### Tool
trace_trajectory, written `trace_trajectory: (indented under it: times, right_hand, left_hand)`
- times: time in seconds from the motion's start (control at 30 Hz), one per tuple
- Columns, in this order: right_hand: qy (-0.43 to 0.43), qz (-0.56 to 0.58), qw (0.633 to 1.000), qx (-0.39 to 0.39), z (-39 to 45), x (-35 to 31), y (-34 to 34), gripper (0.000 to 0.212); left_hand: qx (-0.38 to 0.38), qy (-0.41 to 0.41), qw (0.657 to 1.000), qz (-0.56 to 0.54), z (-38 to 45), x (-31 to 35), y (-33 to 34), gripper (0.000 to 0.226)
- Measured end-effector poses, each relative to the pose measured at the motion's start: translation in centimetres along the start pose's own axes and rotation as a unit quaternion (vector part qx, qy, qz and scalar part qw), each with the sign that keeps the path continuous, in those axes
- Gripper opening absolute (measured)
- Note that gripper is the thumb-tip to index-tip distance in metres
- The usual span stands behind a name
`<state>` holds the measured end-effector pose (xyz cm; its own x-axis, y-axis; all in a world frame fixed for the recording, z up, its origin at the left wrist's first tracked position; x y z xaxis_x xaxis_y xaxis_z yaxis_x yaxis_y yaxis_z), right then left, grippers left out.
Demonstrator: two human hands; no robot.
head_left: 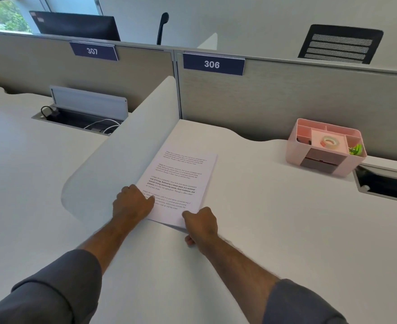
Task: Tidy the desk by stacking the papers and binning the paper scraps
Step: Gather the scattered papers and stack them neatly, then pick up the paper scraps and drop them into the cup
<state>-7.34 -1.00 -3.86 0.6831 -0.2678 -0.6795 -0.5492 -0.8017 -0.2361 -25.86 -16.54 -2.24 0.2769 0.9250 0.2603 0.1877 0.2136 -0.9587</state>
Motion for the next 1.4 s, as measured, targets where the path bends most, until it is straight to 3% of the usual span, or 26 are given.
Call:
trace_trajectory:
  times: [0.13,0.3,0.5,0.67,0.83,1.07,1.4]
  right_hand:
    - [-0.016,-0.062,0.998,0.007,-0.4,0.5,-1.0,0.045]
    - [-0.047,-0.058,0.997,0.019,-0.7,1.9,-4.1,0.037]
    - [-0.112,-0.061,0.984,0.124,-2.5,3.5,-11.4,0.029]
    - [-0.19,-0.146,0.947,0.215,-5.5,5.2,-17.4,0.035]
    - [-0.273,-0.234,0.883,0.302,-8.8,7.8,-22.8,0.065]
    - [-0.256,-0.316,0.835,0.37,-11.5,13.7,-30.7,0.082]
    - [-0.203,-0.328,0.84,0.382,-14.2,23.6,-47.5,0.087]
  left_hand:
    - [0.034,0.027,0.999,-0.01,-0.7,0.6,-0.4,0.064]
    - [0.058,0.081,0.995,-0.015,-2.6,2.2,-0.9,0.059]
    - [0.101,0.204,0.973,-0.047,-6.8,6.9,-0.7,0.063]
    - [0.075,0.287,0.953,-0.059,-11.2,12.4,1.5,0.076]
    - [0.046,0.38,0.922,-0.054,-16.7,19.3,3.8,0.089]
    - [0.014,0.473,0.881,0.006,-24.8,26.6,7.3,0.095]
    - [-0.009,0.482,0.876,0.004,-35.6,38.1,12.7,0.093]
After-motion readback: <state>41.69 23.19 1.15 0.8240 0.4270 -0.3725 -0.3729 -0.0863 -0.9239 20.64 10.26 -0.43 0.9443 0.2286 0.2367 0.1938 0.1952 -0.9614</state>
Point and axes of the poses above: each hand's wrist, its own z-axis towards the middle knuckle, its own y-axis out of the palm, x = y × z, the point moved 8 cm from there along z, towards the middle knuckle, and after that the axes turned 9 degrees about y, right-handed, at the moved point
